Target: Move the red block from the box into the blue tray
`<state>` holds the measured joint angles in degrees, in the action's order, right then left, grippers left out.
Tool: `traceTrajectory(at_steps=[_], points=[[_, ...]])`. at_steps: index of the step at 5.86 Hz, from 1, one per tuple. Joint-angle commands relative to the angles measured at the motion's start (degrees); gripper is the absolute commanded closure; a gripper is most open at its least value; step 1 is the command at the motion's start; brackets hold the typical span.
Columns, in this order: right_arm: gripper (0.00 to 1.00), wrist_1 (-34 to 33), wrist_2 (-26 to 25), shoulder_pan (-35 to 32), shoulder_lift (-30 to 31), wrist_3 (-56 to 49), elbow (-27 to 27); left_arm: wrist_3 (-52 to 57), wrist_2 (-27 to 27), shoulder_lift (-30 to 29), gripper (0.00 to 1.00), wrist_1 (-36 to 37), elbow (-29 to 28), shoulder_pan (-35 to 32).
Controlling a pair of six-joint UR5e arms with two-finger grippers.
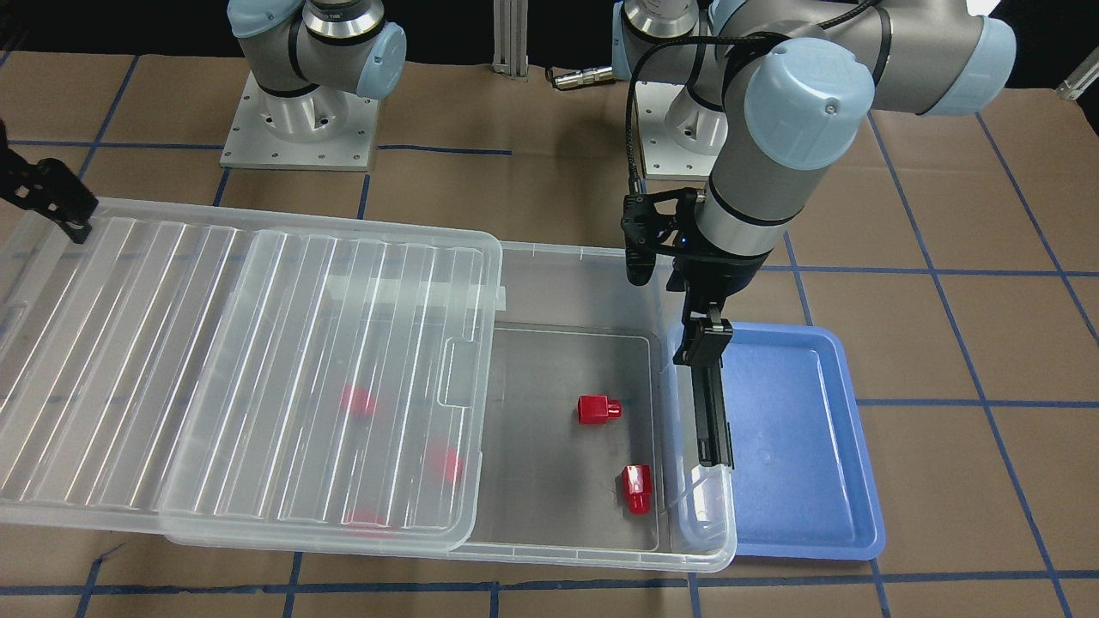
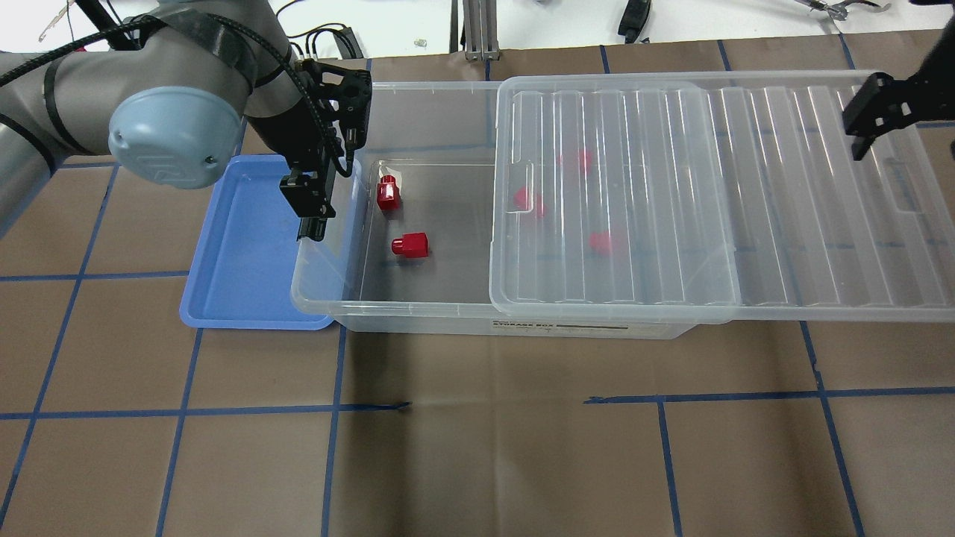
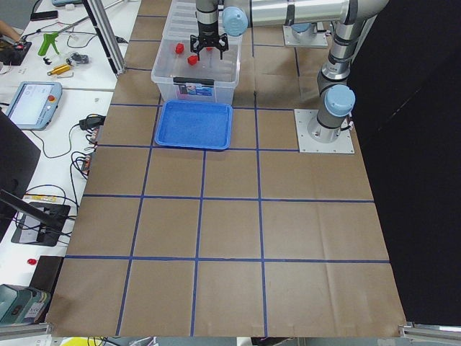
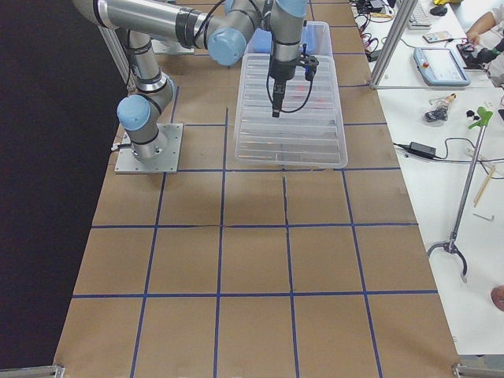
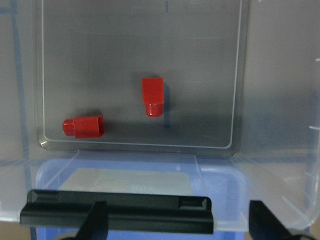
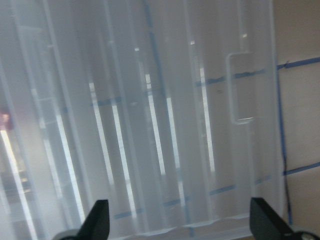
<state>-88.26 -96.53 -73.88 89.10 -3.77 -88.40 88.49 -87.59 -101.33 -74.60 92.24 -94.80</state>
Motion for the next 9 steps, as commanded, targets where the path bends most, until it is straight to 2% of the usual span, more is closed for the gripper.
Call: traceTrajectory(at_steps=[1, 2, 3, 4, 6, 9], points=[[0.00, 3.97, 3.54, -9.30, -0.41, 12.00, 2.09, 0.10, 1.02, -4.55, 0.02, 4.53, 0.22, -1.26], [0.00, 3.80, 3.63, -13.09, -0.85, 16.04, 2.09, 0.01, 3.11, -7.89, 0.02, 4.72, 0.31, -1.17], [0.00, 3.97, 3.98, -13.74, -0.94, 16.16, 2.09, -0.16, 3.39, -9.84, 0.02, 6.12, 0.31, -1.17], [0.00, 4.14, 7.73, -13.75, -1.03, 16.25, 2.01, -0.08, 3.39, -11.77, 0.02, 6.83, 0.74, -1.26], [0.00, 4.32, 7.59, -13.92, -0.94, 16.34, 1.92, -0.08, 5.74, -15.73, 0.02, 11.39, 2.50, -1.26], [0.00, 3.97, 7.67, -14.45, -1.03, 16.43, 1.57, 0.01, 5.50, -20.04, 0.02, 18.23, 5.48, -1.70]])
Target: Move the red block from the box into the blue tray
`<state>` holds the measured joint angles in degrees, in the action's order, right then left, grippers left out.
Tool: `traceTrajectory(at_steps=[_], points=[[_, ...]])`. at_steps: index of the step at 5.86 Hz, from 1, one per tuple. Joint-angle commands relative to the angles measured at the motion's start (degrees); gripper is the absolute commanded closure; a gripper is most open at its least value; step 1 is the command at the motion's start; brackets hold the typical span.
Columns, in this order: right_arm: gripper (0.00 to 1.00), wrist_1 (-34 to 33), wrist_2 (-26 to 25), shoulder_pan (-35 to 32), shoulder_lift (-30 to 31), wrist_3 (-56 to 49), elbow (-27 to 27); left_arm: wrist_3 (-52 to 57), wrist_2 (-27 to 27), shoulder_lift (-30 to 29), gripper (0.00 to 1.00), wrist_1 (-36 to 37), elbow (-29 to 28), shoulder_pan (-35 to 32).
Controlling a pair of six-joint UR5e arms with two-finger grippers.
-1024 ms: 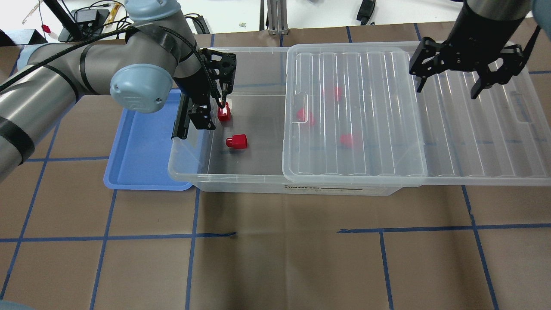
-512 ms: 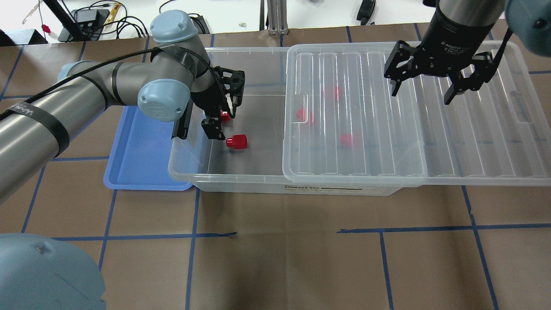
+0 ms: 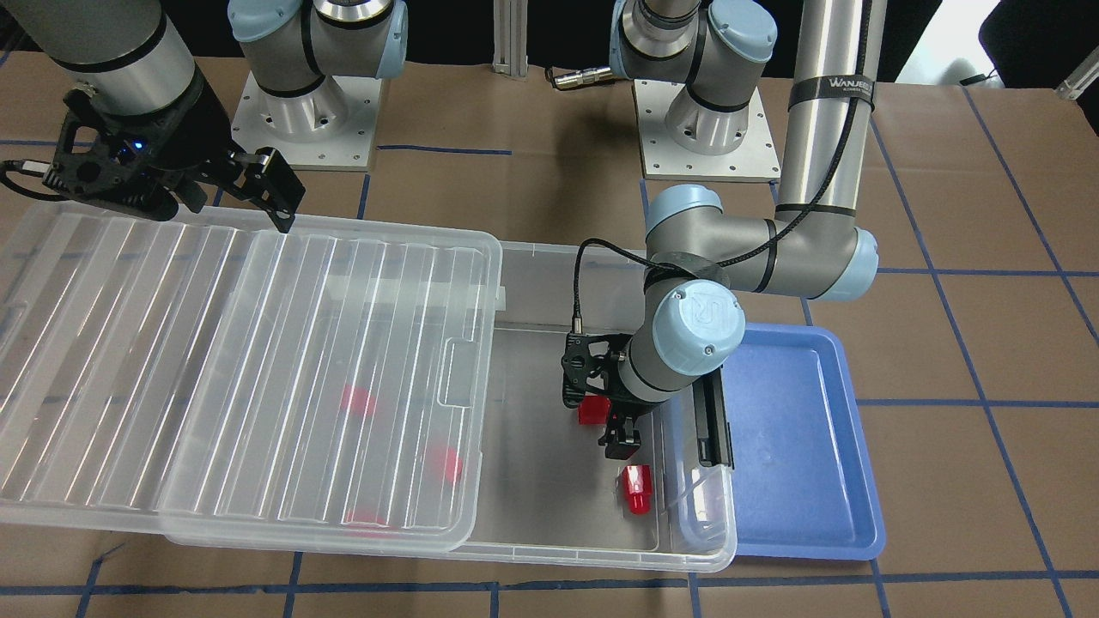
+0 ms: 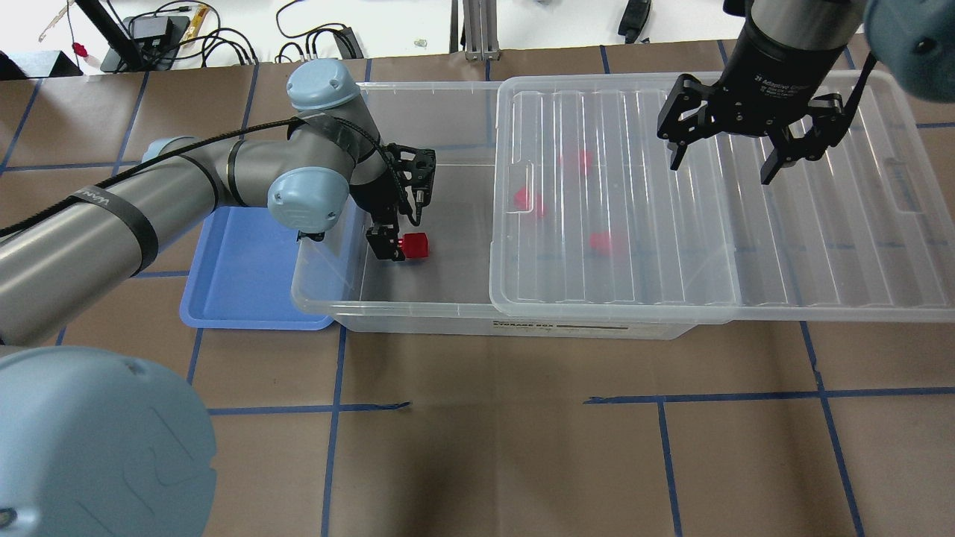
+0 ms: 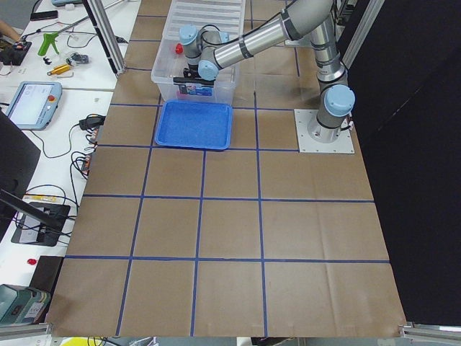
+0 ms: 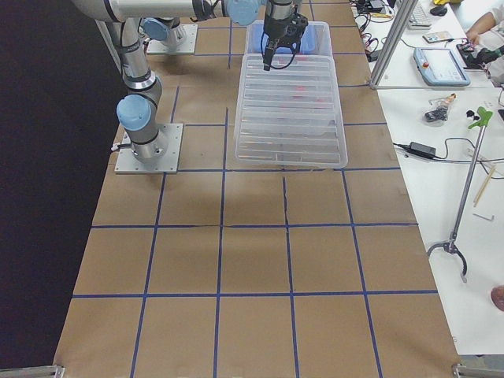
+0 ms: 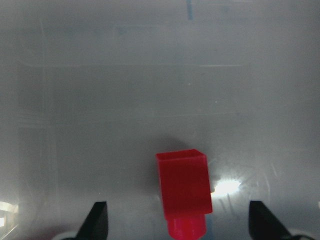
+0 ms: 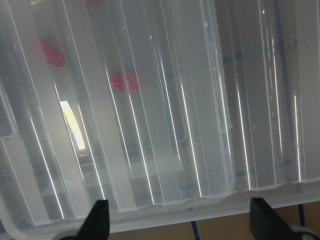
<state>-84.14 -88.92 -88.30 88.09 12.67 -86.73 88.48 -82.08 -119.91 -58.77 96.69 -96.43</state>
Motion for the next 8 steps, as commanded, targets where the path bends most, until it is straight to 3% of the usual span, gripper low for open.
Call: traceTrajectory(at_steps=[1, 2, 3, 6, 8], points=[[0.00, -0.06, 0.06, -0.03, -0.03, -0.01, -0.10, 0.37, 0.16, -2.08, 0.13, 3.56, 1.05, -0.07], [0.00, -0.14, 0.06, -0.03, -0.03, -0.01, -0.10, 0.72, -0.19, -1.82, 0.70, 3.92, 1.05, -0.07], [0.00, -0.15, 0.06, -0.03, -0.03, -0.01, -0.19, 0.64, -0.28, -0.86, 0.87, 4.01, 0.87, 0.01], [0.00, -0.32, 0.07, -0.03, -0.12, -0.01, -0.19, -1.81, -0.01, 8.69, 0.88, -2.90, -1.84, 0.71], [0.00, -0.58, -1.07, 2.94, -0.46, -7.51, -0.37, -3.14, -2.80, 12.94, 0.88, -17.63, -11.73, 2.81]])
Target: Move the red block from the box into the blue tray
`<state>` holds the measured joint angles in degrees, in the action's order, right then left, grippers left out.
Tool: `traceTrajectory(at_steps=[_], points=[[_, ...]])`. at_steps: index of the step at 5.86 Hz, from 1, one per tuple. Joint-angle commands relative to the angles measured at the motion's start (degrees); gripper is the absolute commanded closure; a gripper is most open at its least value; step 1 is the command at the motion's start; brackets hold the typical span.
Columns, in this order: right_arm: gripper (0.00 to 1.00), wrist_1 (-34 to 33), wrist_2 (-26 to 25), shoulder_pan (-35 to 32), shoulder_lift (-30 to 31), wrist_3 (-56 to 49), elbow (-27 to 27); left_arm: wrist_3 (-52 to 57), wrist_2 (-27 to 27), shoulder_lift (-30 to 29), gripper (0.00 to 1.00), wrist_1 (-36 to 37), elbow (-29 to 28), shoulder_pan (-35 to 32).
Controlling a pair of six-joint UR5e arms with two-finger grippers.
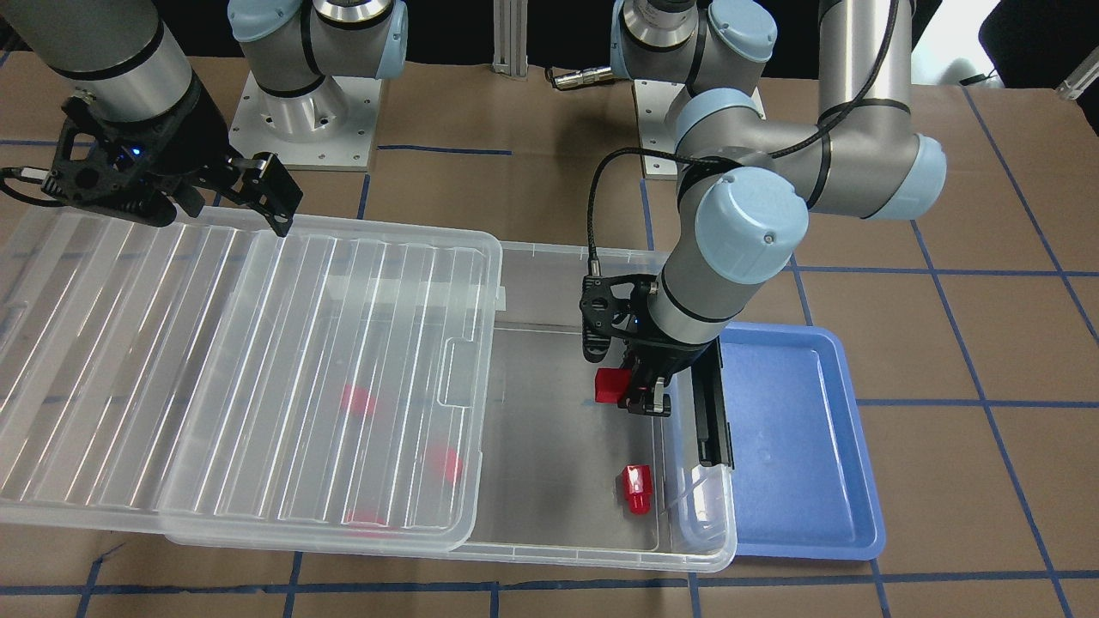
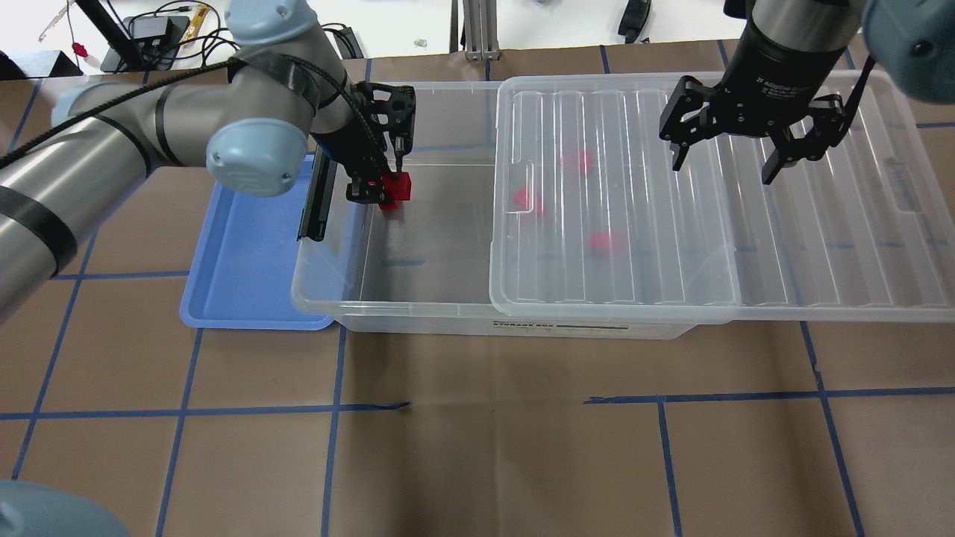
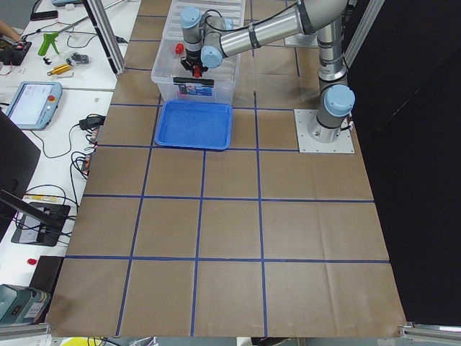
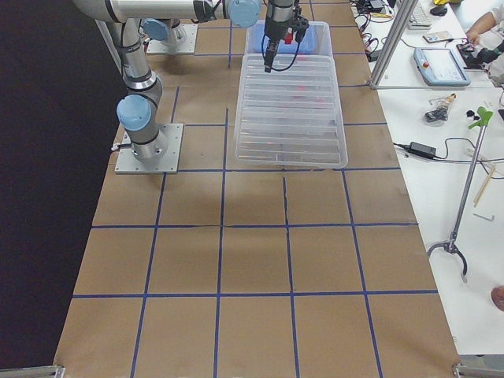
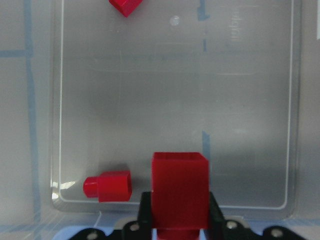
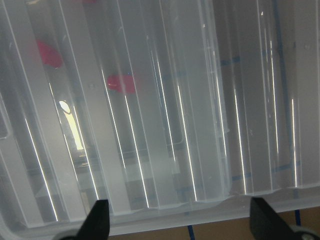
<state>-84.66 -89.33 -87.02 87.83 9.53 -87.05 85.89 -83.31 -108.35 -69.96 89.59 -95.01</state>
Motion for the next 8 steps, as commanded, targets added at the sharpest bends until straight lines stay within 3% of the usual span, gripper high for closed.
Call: traceTrajectory(at_steps=[1, 3, 4, 5, 6, 8], points=[[0.00, 0.02, -2.85, 7.34, -0.21, -9.57, -0.05, 0.84, -4.98, 1.04, 0.87, -7.20, -4.68, 5.15], [0.00, -0.50, -3.57, 20.51, -1.95, -26.33, -0.05, 17.48, -5.02, -0.10, 0.87, -5.20, -1.37, 15.59], [0.00, -2.25, -8.53, 26.32, -4.49, -32.85, -0.05, 22.17, -5.02, -0.19, 0.86, 1.51, 4.66, 18.87], [0.00, -10.10, -10.85, 31.69, -8.60, -38.13, -0.05, 26.30, -4.84, -0.71, 0.86, 13.33, 12.11, 20.29], [0.00, -17.83, -12.43, 35.13, -13.08, -43.76, -0.05, 27.91, -0.41, -2.81, 0.84, 17.53, 15.93, 23.44], [0.00, -19.76, -12.54, 36.05, -15.85, -43.64, -1.35, 27.93, 2.19, -4.93, 0.77, 17.22, 16.41, 24.17]])
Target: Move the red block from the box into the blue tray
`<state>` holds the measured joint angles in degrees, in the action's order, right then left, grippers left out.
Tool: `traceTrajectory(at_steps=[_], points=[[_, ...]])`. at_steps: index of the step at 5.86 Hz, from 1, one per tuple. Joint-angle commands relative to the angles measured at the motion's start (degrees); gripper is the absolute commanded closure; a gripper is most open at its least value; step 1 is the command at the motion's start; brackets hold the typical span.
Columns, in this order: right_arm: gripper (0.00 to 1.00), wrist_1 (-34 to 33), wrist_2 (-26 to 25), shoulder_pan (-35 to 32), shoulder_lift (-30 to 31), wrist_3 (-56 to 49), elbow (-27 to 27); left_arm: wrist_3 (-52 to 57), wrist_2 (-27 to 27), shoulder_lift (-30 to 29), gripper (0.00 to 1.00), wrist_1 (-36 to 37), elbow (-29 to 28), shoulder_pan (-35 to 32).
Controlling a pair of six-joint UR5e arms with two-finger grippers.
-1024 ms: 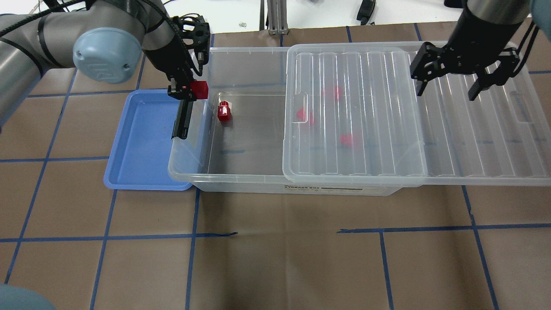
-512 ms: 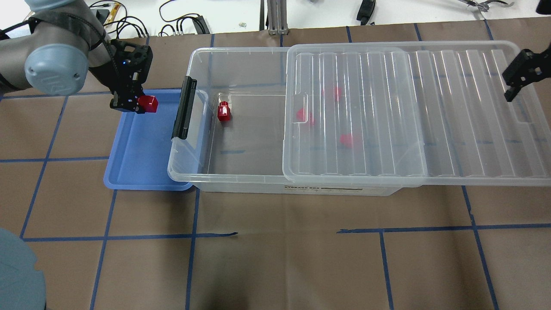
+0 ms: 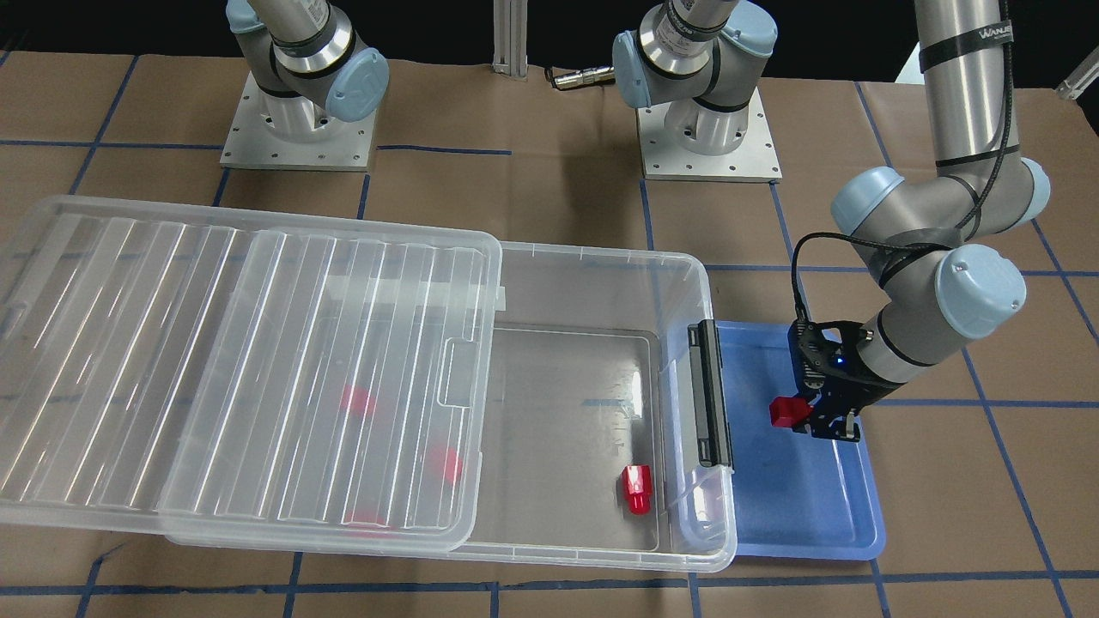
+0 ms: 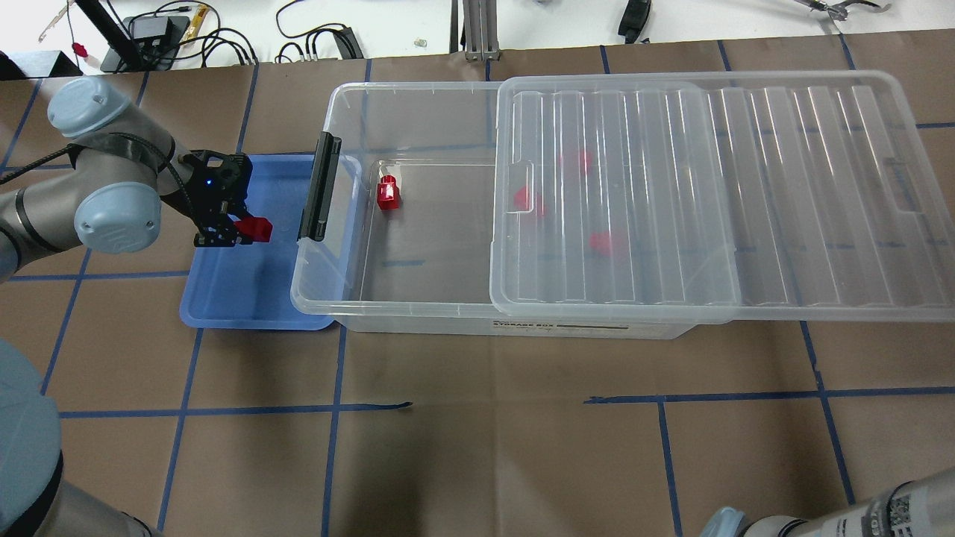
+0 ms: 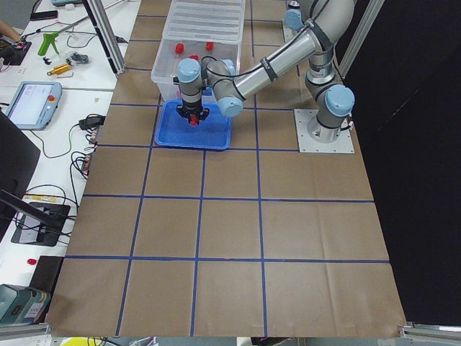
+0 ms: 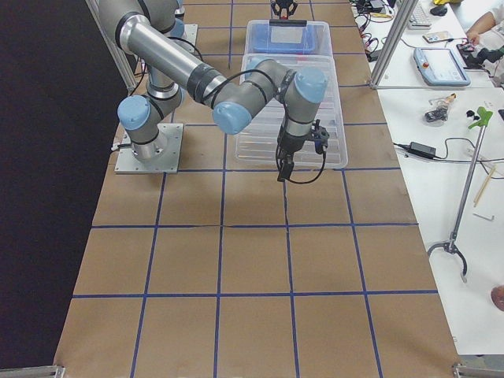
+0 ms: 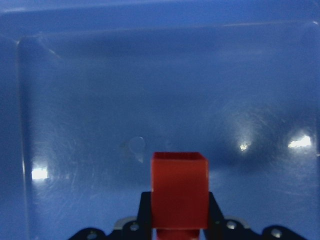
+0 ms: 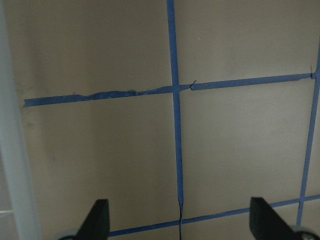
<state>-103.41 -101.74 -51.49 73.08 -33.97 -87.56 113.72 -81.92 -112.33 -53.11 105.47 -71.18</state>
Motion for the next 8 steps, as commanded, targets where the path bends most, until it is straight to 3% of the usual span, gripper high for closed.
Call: traceTrajectory(at_steps=[1, 2, 3, 4, 5, 6, 7, 8], points=[[0.00, -0.48, 0.31, 0.51, -0.23, -0.22, -4.08, 0.45, 0.71, -1.65, 0.72, 0.37, 1.22, 0.43], [0.00, -0.04, 0.83, -0.01, 2.13, -0.22, -6.11, 0.28, 0.71, -1.75, 0.65, 0.46, 1.32, 0.43], [0.00, 0.49, 3.71, -0.19, 3.98, 0.13, -7.35, 0.28, 0.71, -2.01, 0.24, 0.37, 1.41, 0.60], [0.00, 0.49, 4.61, -0.28, 4.69, 0.13, -8.75, -0.07, 0.71, -2.27, 0.05, 0.54, 1.32, 0.69], [0.00, 0.41, 5.05, -0.63, 5.57, 0.13, -9.90, -0.33, 0.18, -0.62, 0.04, -0.41, -0.07, 0.34], [0.00, 0.49, 6.10, -2.20, 5.93, 0.56, -10.00, -0.86, 0.09, 4.09, 0.04, -7.21, -1.91, -0.18], [0.00, 0.49, 6.20, -4.04, 6.02, 1.00, -10.00, -4.69, 0.09, 9.27, 0.04, -20.76, -7.24, -1.06], [0.00, 0.49, 6.20, -6.32, 6.45, 1.01, -10.00, -4.64, 0.35, 11.85, 0.04, -27.16, -11.38, -2.28]])
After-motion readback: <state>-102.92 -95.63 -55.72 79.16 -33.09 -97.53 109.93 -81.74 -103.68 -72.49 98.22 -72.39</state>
